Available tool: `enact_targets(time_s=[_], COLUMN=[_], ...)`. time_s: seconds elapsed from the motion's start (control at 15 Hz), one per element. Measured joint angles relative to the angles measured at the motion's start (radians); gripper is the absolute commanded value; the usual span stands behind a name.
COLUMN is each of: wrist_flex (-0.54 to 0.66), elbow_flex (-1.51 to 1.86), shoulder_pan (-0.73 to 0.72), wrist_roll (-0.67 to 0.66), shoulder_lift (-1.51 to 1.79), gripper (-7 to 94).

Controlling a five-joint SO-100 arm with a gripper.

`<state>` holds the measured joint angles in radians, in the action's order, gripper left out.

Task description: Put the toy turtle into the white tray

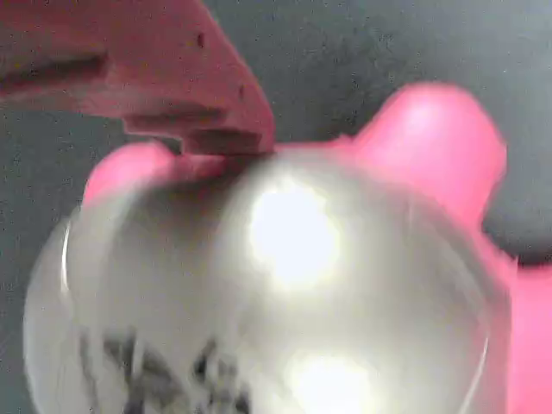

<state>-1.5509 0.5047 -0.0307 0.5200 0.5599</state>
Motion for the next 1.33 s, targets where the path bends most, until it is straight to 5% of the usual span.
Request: enact_targets(time_s=[0.07,0.13,0.6,1.33], wrist_flex=[-0.011,-0.014,-0.032,-0.155], elbow_flex=[-0.011,-0.011,0.012,0.318], shoulder_pan=[0.000,0.000,0.000,0.173], wrist_roll=[0.000,0.000,-0.015,-0.198], shoulder_lift=[-0.002,-0.002,0.009,0.848], gripper=[2,0,0,0])
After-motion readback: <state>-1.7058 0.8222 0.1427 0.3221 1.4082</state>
